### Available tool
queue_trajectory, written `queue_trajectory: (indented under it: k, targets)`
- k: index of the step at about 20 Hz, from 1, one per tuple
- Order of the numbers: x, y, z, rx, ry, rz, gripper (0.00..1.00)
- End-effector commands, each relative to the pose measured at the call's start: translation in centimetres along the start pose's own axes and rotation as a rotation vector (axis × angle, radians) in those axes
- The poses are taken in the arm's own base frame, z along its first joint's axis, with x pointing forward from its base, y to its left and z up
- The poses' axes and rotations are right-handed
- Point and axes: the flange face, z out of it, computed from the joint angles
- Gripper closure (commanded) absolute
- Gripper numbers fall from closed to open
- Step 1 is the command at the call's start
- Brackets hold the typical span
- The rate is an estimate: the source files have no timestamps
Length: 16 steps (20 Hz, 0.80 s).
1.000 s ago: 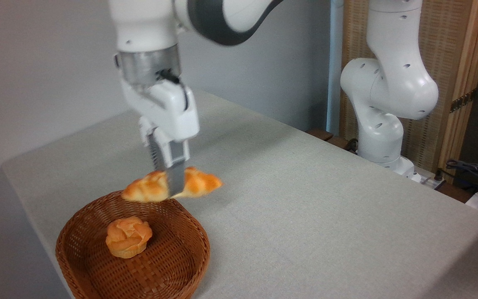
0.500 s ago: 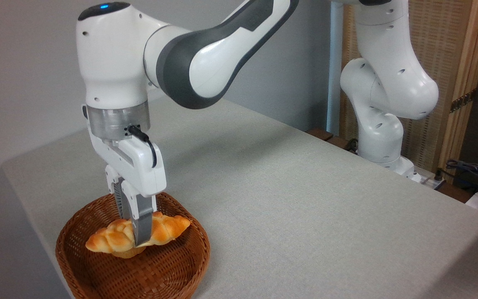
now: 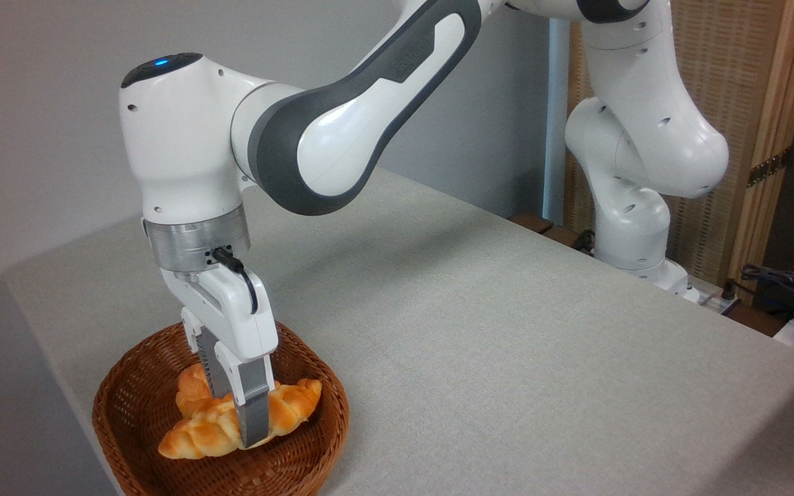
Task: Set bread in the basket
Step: 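Lower the roll into the basket beside the round bun and release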
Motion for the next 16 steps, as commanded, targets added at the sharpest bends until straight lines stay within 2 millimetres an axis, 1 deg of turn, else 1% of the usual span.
queue_trajectory:
  k: [1,6,8,12,15,16]
  targets:
    - [-0.45,-1.08,-0.6,0.028,0.001,-0.025,0.0]
    - [-0.26,-0.88,-0.62,0.027,0.003,-0.021,0.0]
    - [-0.6,-1.25,-0.58,0.027,0.001,-0.027,0.0]
    - [-0.68,-1.33,-0.57,0.027,0.001,-0.027,0.0]
    - [-0.75,-1.56,-0.92,0.032,0.005,-0.026,0.0]
    - [-0.65,-1.84,-1.49,0.04,0.013,-0.033,0.0]
